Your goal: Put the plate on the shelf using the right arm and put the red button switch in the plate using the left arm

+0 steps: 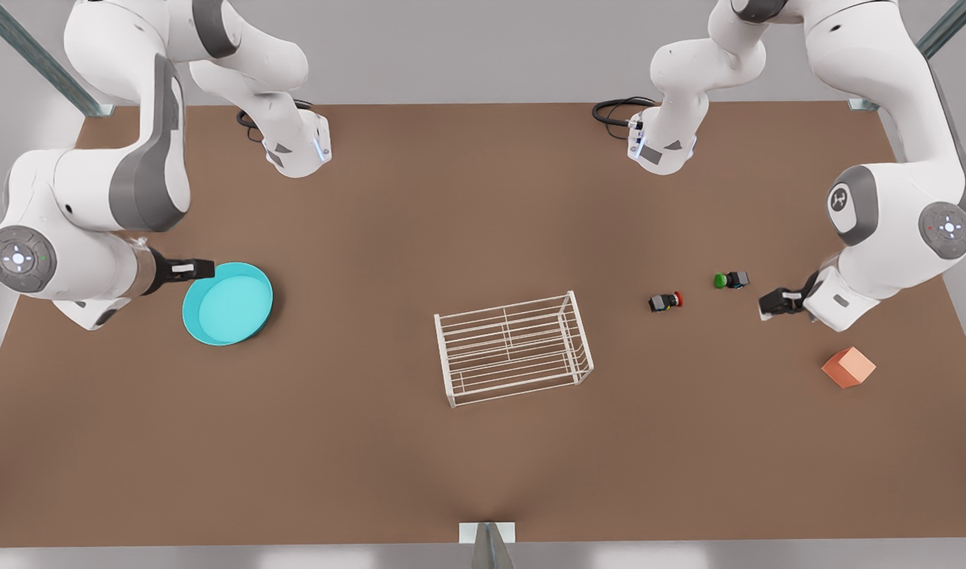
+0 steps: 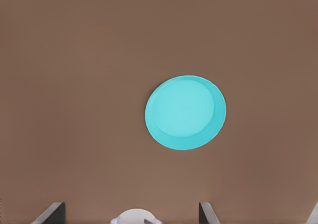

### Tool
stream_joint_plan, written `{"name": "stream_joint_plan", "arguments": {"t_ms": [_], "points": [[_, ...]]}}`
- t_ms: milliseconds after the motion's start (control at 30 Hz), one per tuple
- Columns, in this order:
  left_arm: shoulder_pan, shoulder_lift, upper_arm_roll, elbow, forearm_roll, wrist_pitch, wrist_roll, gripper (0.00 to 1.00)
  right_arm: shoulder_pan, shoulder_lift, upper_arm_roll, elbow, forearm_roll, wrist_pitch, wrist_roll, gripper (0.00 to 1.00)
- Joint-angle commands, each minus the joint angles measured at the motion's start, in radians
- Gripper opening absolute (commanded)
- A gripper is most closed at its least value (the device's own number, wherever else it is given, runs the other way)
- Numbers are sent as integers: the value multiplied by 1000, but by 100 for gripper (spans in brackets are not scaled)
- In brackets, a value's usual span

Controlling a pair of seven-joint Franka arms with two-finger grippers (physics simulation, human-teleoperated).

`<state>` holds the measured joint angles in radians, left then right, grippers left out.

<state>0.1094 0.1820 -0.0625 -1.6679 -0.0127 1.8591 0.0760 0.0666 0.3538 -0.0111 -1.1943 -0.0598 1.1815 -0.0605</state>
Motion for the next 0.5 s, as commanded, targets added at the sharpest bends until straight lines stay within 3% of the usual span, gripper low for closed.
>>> {"name": "stream_joint_plan", "arguments": {"t_ms": [0, 167, 233, 300, 467], "points": [[0, 1, 0, 0, 0, 97, 62, 100, -4, 2, -1, -2, 21, 29, -53, 100], [-37, 13, -28, 0, -6, 46, 93, 100, -14, 5, 3, -4, 18, 44, -62, 100], [-91, 42, -45, -3, 8, 37, 341, 100, -14, 5, 5, -4, 17, 49, -62, 100], [-122, 50, -53, -9, 43, 37, -231, 100, -14, 5, 7, -5, 18, 50, -62, 100], [-158, 47, -74, -46, 43, -40, 16, 100, -37, 4, 8, -44, 21, 81, -62, 100]]}}
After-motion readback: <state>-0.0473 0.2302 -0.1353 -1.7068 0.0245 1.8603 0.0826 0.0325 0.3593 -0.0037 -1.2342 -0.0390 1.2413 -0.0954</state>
